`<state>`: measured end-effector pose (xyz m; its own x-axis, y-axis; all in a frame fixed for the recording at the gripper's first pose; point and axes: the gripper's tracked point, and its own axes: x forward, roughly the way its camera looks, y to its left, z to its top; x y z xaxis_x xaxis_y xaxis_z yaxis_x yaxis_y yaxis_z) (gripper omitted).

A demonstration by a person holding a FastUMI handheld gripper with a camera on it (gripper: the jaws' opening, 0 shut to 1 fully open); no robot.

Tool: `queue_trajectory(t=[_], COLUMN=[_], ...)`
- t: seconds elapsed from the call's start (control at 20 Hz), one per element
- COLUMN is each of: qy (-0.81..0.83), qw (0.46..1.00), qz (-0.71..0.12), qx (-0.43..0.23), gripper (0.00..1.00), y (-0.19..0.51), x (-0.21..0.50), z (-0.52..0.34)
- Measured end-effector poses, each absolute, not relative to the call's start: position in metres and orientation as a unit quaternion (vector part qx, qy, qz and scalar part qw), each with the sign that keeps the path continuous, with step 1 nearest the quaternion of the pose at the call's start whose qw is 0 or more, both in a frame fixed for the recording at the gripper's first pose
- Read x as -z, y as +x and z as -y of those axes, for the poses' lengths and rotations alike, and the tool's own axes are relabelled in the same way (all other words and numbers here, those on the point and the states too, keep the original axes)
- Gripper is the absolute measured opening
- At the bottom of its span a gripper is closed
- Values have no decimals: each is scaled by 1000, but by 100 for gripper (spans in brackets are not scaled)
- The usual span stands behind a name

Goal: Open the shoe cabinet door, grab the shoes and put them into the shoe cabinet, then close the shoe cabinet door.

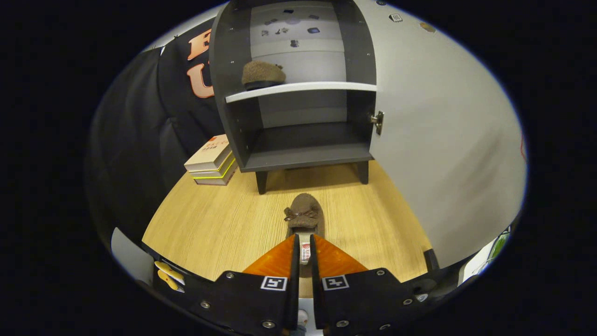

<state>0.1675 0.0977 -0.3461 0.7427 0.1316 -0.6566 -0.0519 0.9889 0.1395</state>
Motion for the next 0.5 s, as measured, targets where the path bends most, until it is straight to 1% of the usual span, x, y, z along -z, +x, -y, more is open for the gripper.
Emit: queue_trajectory(t=[0.2, 0.5], qy=[57, 56], qw=[915, 895], qz=[-395, -433], qx=[-69, -85], gripper=[13, 13], y=[179, 197], x=[391, 436], z=[-120, -137])
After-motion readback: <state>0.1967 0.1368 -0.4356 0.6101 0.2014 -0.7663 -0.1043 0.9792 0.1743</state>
